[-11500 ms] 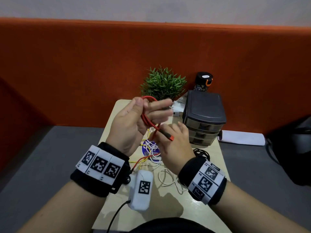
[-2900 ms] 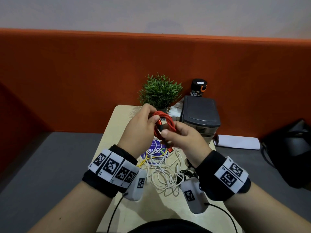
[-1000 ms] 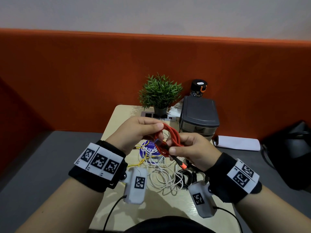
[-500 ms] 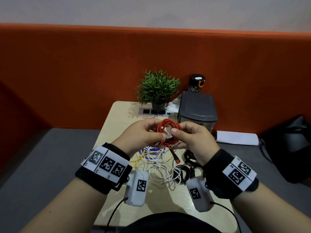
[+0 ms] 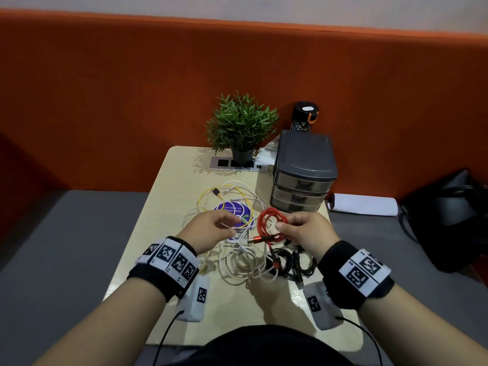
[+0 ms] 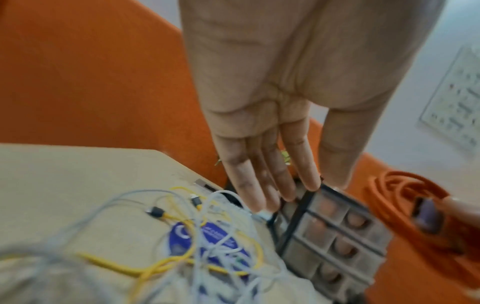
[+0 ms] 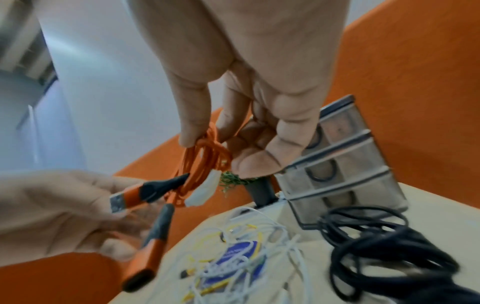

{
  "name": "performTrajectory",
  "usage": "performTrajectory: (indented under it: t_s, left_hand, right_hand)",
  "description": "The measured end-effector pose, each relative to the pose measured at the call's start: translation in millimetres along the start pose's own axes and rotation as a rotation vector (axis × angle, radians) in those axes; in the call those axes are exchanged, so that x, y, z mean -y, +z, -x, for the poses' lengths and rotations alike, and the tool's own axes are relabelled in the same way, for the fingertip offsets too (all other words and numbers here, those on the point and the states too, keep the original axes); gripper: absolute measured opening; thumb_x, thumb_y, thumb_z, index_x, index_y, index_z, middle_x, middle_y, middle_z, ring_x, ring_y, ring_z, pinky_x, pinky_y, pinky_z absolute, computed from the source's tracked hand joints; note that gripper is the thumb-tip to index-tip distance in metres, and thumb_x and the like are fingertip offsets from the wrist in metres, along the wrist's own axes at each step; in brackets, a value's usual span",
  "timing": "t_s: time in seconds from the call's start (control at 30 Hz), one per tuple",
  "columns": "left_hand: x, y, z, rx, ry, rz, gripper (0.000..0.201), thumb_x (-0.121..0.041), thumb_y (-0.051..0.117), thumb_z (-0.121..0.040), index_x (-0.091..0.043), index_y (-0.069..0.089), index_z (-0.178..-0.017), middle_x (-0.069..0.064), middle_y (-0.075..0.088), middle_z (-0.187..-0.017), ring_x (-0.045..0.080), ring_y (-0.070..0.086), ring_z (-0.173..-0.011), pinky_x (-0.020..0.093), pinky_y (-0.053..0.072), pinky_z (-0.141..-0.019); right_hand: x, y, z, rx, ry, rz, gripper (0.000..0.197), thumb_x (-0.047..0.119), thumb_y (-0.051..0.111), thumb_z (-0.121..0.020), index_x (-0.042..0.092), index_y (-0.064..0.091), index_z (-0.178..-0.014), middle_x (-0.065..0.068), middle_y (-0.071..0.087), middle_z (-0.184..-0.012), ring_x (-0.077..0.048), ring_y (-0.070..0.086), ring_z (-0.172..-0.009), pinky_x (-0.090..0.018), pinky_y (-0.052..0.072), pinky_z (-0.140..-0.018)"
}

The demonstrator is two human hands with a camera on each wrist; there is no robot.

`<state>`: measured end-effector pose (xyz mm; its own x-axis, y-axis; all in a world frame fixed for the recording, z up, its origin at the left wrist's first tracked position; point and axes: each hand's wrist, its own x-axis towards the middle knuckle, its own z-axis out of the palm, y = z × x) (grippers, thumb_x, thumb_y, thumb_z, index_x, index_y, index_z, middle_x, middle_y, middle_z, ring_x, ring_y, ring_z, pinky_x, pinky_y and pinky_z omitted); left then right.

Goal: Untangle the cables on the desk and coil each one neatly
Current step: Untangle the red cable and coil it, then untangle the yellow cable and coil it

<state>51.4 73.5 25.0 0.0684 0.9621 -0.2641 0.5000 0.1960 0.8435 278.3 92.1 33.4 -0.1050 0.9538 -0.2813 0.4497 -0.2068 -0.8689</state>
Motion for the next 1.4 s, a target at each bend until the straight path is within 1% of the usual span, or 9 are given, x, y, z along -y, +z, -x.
performTrajectory:
  t_s: [0.13, 0.33, 0.67, 0.8, 0.93, 1.0, 1.1, 1.27, 1.4]
  left_hand:
    - [28.2, 1.3, 2.5, -0.029, -0.116, -0.314, 0.015, -0.012, 0.067, -0.082, -0.025, 0.073, -0.088, -0.002, 0.057, -0.101, 0.02, 0.062, -0.089, 0.025, 0.048, -0.078]
    - [51.8, 9.1, 5.7, 0.032, -0.208, -0.262, 0.015, -0.006, 0.061, -0.086, -0.017, 0.071, -0.088, -0.007, 0.06, -0.082, -0.003, 0.058, -0.053, 0.004, 0.039, -0.048]
    - [65.4, 11.0, 11.4, -0.098, -0.165, -0.18, 0.021, -0.005, 0.063, -0.085, -0.021, 0.075, -0.092, -0.002, 0.069, -0.097, 0.013, 0.062, -0.089, 0.019, 0.042, -0.071]
    - [64.5, 6.8, 16.2, -0.137, -0.15, -0.02, 0.026, -0.001, 0.064, -0.084, -0.025, 0.073, -0.09, 0.003, 0.07, -0.091, 0.02, 0.066, -0.081, 0.027, 0.05, -0.069]
    - [61.5, 2.9, 22.5, -0.179, -0.116, 0.073, 0.03, 0.002, 0.061, -0.085, -0.025, 0.072, -0.089, 0.004, 0.07, -0.089, 0.011, 0.067, -0.073, 0.012, 0.047, -0.062]
    - [59.6, 1.0, 25.5, -0.2, -0.103, 0.103, 0.031, 0.003, 0.058, -0.087, -0.024, 0.073, -0.09, 0.002, 0.069, -0.093, 0.012, 0.07, -0.074, 0.016, 0.048, -0.067]
    - [54.7, -3.9, 29.4, -0.222, -0.089, 0.133, 0.034, 0.003, 0.053, -0.09, -0.026, 0.071, -0.086, 0.004, 0.07, -0.089, 0.01, 0.071, -0.073, 0.027, 0.048, -0.074]
    - [41.6, -12.1, 35.2, -0.294, -0.024, 0.273, 0.021, 0.007, 0.052, -0.088, -0.01, 0.061, -0.081, 0.003, 0.066, -0.083, 0.018, 0.07, -0.064, 0.022, 0.045, -0.063]
    - [27.8, -15.4, 40.5, -0.285, 0.053, 0.365, 0.016, 0.008, 0.057, -0.086, -0.007, 0.059, -0.082, 0.001, 0.065, -0.079, 0.022, 0.067, -0.058, 0.025, 0.047, -0.06]
  right_hand:
    - [-24.4, -13.0, -5.2, -0.089, 0.094, 0.043, 0.013, 0.016, 0.07, -0.085, 0.009, 0.069, -0.073, -0.004, 0.063, -0.06, -0.01, 0.056, -0.047, -0.016, 0.045, -0.045]
    - [-60.0, -35.9, 3.8, 0.023, 0.178, 0.193, 0.015, 0.014, 0.071, -0.083, 0.015, 0.065, -0.07, 0.001, 0.063, -0.06, -0.013, 0.056, -0.055, -0.016, 0.042, -0.05]
    - [-96.1, -19.7, 18.4, 0.155, 0.35, 0.408, 0.017, 0.016, 0.08, -0.074, 0.012, 0.064, -0.076, 0.006, 0.064, -0.065, -0.004, 0.057, -0.054, -0.009, 0.037, -0.042]
    - [-102.3, -15.5, 12.7, 0.054, 0.325, 0.411, 0.018, 0.016, 0.081, -0.072, 0.012, 0.064, -0.075, 0.004, 0.067, -0.068, -0.007, 0.059, -0.058, -0.016, 0.038, -0.048]
    - [-106.0, -14.7, 4.6, -0.075, 0.306, 0.368, 0.016, 0.015, 0.08, -0.073, 0.011, 0.065, -0.076, -0.003, 0.071, -0.074, -0.014, 0.064, -0.065, -0.023, 0.048, -0.056]
    - [-107.7, -14.2, 2.7, -0.057, 0.306, 0.371, 0.017, 0.019, 0.081, -0.073, 0.012, 0.066, -0.078, -0.003, 0.071, -0.075, -0.017, 0.067, -0.069, -0.027, 0.053, -0.063]
    - [-105.5, -14.4, 5.3, -0.018, 0.307, 0.462, 0.026, 0.03, 0.08, -0.073, 0.019, 0.061, -0.086, 0.002, 0.066, -0.083, -0.014, 0.062, -0.073, -0.023, 0.044, -0.057]
    - [-68.0, -11.1, 11.5, -0.17, 0.083, 0.528, 0.019, 0.032, 0.068, -0.083, 0.021, 0.057, -0.093, -0.001, 0.055, -0.095, -0.015, 0.053, -0.076, -0.026, 0.038, -0.066]
    - [-24.8, 10.5, 19.7, 0.033, -0.095, 0.338, 0.009, 0.027, 0.07, -0.083, 0.023, 0.063, -0.088, 0.002, 0.066, -0.083, -0.01, 0.058, -0.073, -0.025, 0.044, -0.067]
